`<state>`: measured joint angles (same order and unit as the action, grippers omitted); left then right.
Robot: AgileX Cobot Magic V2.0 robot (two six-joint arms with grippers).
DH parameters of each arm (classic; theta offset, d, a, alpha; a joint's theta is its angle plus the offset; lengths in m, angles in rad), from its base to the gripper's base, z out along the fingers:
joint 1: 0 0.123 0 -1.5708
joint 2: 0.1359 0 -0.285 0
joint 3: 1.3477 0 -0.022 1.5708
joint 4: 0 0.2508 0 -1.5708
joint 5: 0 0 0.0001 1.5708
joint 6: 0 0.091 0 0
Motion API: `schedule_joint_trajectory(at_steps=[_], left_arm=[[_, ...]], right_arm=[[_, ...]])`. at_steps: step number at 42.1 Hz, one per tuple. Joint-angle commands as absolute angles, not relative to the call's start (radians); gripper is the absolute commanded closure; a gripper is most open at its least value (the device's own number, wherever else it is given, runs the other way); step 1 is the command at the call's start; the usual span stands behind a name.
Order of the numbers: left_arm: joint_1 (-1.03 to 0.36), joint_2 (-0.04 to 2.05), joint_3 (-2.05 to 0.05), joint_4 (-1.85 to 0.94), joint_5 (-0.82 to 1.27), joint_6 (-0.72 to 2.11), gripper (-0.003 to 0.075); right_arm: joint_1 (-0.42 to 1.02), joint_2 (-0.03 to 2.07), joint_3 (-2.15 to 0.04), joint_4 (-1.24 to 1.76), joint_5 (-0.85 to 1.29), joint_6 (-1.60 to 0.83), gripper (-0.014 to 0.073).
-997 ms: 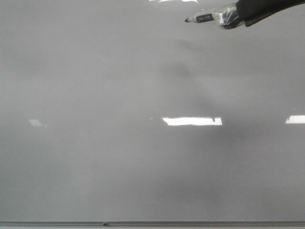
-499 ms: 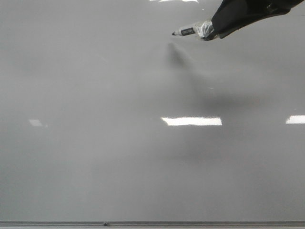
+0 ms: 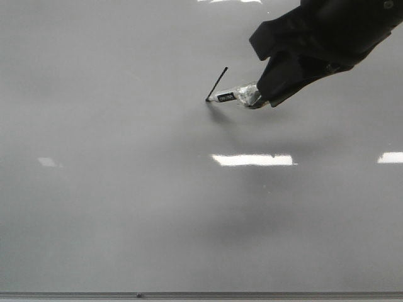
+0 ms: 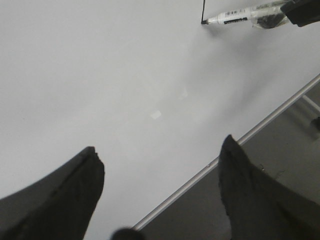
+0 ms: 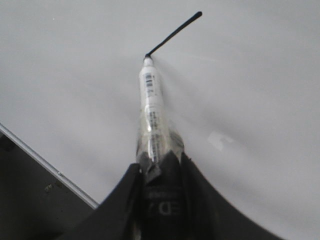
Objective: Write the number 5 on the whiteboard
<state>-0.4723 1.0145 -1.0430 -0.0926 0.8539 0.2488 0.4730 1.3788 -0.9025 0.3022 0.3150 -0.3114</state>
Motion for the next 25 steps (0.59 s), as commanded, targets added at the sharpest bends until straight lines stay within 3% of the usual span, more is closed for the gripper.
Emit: schedule_joint_trajectory(at_steps=[1,16,25], left_arm=[[-0.467,1.004,-1.07,-0.107,0.787,0.242,0.0247],[-0.467,1.004,-1.07,-0.107,0.787,0.242,0.0247],[-0.467,1.004,-1.07,-0.107,0.787,0.242,0.0247]], right_arm=[[0.473,1.352,-0.934,0.306,0.253,-0.324,0.0653],[0.472,1.352,-0.934,0.305,0.251,-0.324,0.0653],[0.393,1.35,-0.934,0.304,0.33,-0.324,0.0653]])
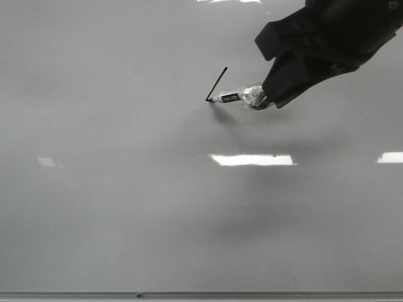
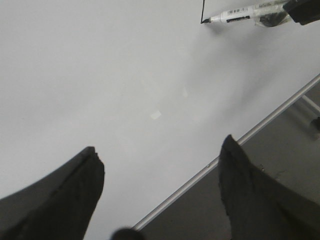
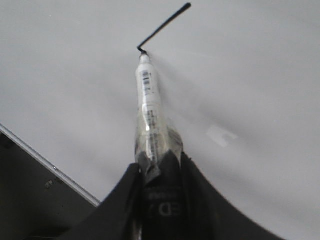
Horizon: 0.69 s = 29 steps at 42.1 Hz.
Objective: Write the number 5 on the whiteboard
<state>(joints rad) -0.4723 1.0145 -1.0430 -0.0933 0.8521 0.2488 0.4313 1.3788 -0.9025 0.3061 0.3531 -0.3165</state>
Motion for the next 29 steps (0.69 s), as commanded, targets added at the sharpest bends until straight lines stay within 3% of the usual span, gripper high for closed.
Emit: schedule_joint_trajectory(at_steps=[1,11,29], left_arm=[[-0.467,1.004,-1.07,-0.107,0.787,0.242,0.0247],[-0.467,1.004,-1.07,-0.107,0.787,0.242,0.0247],[-0.467,1.004,-1.07,-0.107,0.787,0.242,0.0247]], right_arm=[[0.387,1.35,-0.934,0.304,0.341,-0.324,0.0653],[0.387,1.376,-0.934,0.298,0.444,-0.324,0.0653],[0.488,1.454,-0.941,0.305,0.303,-0.323,0.0653]])
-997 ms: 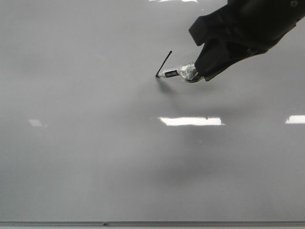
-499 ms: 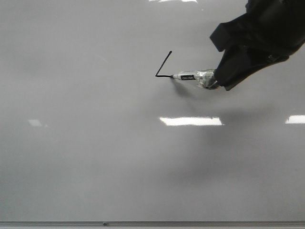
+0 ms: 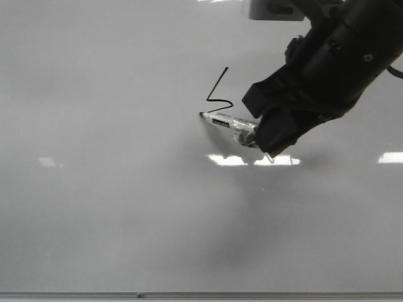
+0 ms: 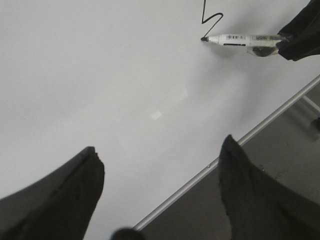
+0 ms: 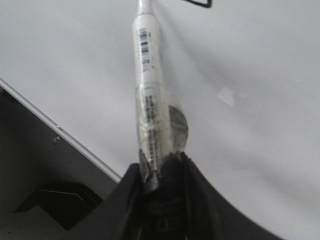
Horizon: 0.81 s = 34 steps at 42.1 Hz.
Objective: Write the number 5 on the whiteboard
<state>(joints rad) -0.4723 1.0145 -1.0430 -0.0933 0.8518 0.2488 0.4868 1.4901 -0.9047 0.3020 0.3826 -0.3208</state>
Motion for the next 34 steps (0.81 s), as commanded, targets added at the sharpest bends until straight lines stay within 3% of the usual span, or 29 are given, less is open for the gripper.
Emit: schedule_joint_trajectory(at_steps=[1,15,23,34], left_arm=[[-0.467,1.004,-1.07,-0.107,0.787,0.242,0.0247],[-0.467,1.004,-1.07,-0.107,0.787,0.242,0.0247],[-0.467,1.004,-1.07,-0.107,0.787,0.242,0.0247],[-0.467,1.004,-1.07,-0.107,0.787,0.242,0.0247]], right_arm=[[0.488,1.451,-0.944,0.308,0.305,-0.323,0.0653],[0.456,1.245,-0.963,0.248,0.424,-0.327,0.0653],[0.359,1.265,-0.961,0.241,0.419,-0.327,0.0653],[0.381,1.333,-0.961,0.247,0.347,-0.327,0.0653]])
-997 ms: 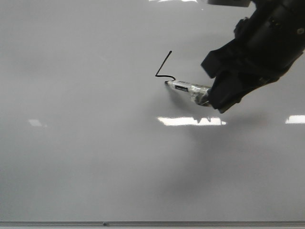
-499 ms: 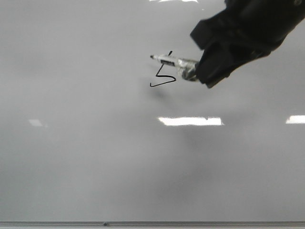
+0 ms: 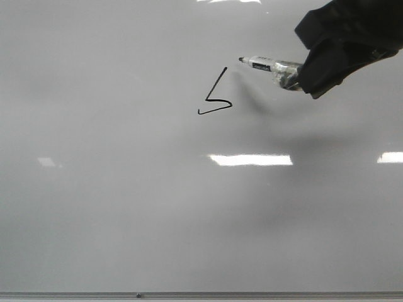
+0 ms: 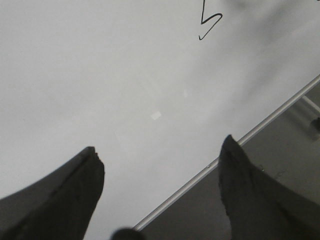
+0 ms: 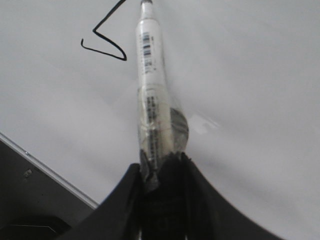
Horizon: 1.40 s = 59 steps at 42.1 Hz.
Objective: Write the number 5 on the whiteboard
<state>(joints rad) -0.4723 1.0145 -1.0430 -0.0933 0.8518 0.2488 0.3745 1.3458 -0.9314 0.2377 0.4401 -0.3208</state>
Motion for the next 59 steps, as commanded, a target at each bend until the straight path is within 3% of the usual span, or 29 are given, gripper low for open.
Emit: schedule_joint_trajectory(at_steps=[1,14,28,42,51,59], left_arm=[[-0.467,1.004,-1.07,-0.107,0.787,0.242,0.0247],[-0.467,1.004,-1.07,-0.107,0.787,0.242,0.0247],[-0.467,1.004,-1.07,-0.107,0.778,0.242,0.0247],[-0.481,1.004,-1.07,-0.111,0.751,0.281,0.0247],[-0.648,1.013,-1.074,-0.207,0.756,0.473,0.0234],[-0.814,1.083,-1.08,-0.209,0.74,0.509,0.0088]], right_arm=[[0.382,1.338,-0.961,0.249,0.339,-0.327,0.0653],[0.386,1.408,-0.961,0.251,0.289,-0.327,0.0653],[0.304,1.361,-0.961,0.222,0.389,-0.327,0.0653],[0.437,1.187,-1.0,0.222,0.583,-0.336,0.0653],[0.582,1.075,-1.0,0.222,0.858,-0.596,0.0653],[0.645,1.056,-1.0,0.225,0.916,-0.639,0.0653]])
